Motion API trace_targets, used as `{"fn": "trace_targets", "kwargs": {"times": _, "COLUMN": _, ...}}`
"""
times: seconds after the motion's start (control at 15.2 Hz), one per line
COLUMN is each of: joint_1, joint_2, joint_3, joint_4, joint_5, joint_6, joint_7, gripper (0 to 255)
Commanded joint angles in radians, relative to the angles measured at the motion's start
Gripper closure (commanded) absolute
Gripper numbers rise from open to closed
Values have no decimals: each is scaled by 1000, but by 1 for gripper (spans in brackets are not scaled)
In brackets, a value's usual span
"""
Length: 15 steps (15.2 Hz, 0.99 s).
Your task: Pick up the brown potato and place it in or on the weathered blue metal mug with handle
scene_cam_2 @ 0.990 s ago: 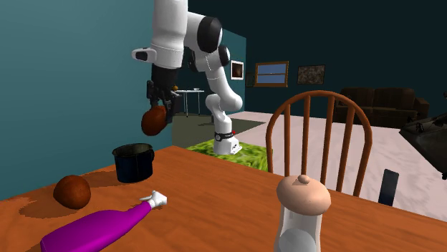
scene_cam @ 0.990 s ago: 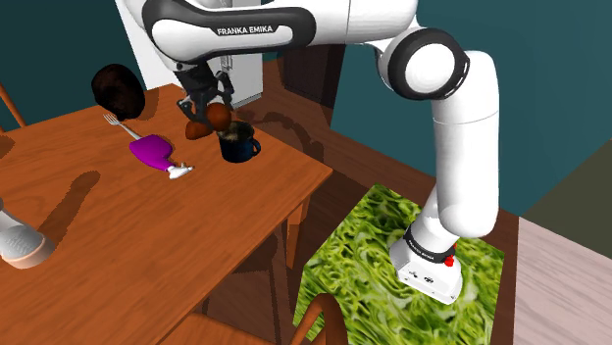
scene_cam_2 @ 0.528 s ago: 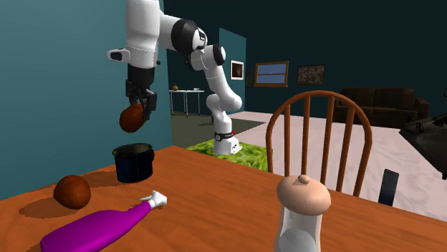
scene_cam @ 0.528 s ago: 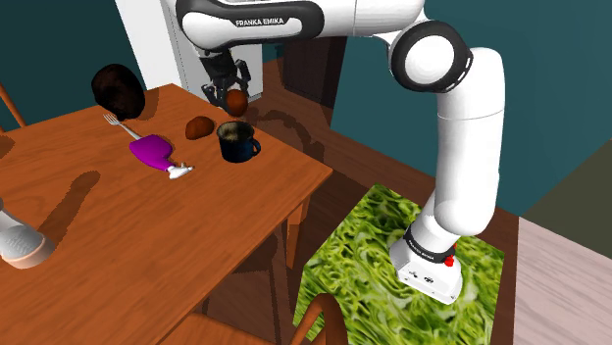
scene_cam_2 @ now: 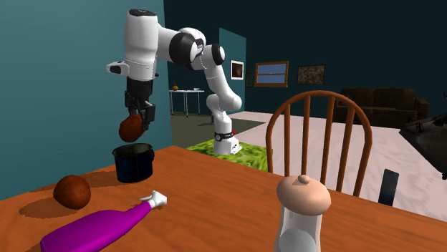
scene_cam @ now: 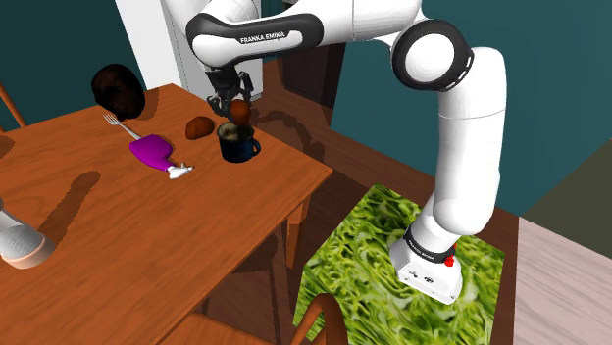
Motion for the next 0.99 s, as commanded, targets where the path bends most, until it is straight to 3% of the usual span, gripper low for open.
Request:
{"fn": "trace_targets", "kwargs": {"times": 0.0, "joint_1": -3, "joint_2": 7, "joint_3": -2, "joint_4": -19, "joint_5": -3, "joint_6": 25, "joint_7": 6, "gripper": 255}}
{"fn": "trace_targets", "kwargs": {"times": 0.33, "joint_1": -10, "joint_2": 16, "joint_3": -4, "joint_4": -77, "joint_5": -10, "joint_6": 88, "joint_7": 27, "gripper": 255}}
{"fn": "trace_targets", "kwargs": {"times": 0.86, "joint_1": -11, "joint_2": 16, "joint_3": -3, "joint_4": -77, "joint_5": -11, "joint_6": 88, "joint_7": 28, "gripper": 255}}
{"fn": "trace_targets", "kwargs": {"times": 0.92, "joint_1": -11, "joint_2": 15, "joint_3": -2, "joint_4": -78, "joint_5": -10, "joint_6": 87, "joint_7": 28, "gripper": 0}}
